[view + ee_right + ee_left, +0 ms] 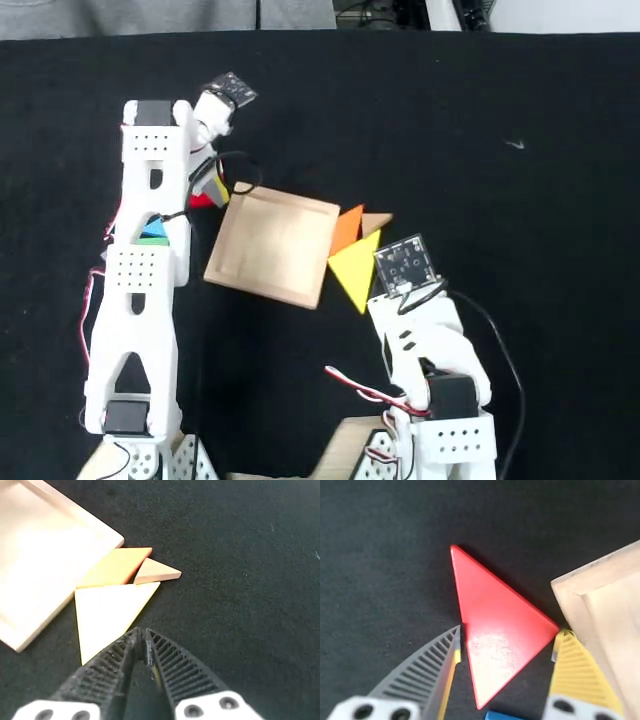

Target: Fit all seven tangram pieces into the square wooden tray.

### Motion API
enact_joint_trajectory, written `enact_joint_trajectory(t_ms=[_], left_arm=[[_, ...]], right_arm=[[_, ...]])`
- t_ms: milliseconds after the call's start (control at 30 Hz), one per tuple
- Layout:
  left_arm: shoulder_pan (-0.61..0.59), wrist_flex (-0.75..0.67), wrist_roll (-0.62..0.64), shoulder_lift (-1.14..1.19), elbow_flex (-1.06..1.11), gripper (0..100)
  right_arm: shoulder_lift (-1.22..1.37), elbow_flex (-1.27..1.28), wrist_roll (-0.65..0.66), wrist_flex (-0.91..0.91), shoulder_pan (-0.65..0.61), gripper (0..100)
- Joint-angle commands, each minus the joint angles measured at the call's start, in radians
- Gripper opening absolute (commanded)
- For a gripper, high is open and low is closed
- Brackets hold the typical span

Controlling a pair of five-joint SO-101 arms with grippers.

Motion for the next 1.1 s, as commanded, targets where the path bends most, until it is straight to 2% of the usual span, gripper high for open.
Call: enact_joint_trajectory(t_ms=[0, 200, 367, 633, 800, 1067], left_arm=[[0.013, 0.018, 0.018, -0.052, -0.051, 29], [-0.018, 0.026, 0.143, -0.086, -0.177, 26], [-0.016, 0.048, 0.143, -0.114, -0.142, 30], [0.015, 0.049, 0.247, -0.123, -0.035, 30], [0.036, 0.049, 0.253, -0.124, 0.074, 30], [0.025, 0.006, 0.253, -0.114, 0.091, 30]], right_arm=[[-0.081, -0.001, 0.008, 0.005, -0.012, 1.2], [-0.081, -0.001, 0.008, 0.005, -0.012, 1.2], [-0.081, -0.001, 0.008, 0.005, -0.012, 1.2], [-0.081, -0.001, 0.008, 0.006, -0.012, 1.2], [-0.081, -0.001, 0.008, 0.006, -0.012, 1.2], [-0.081, -0.001, 0.008, 0.006, -0.012, 1.2]])
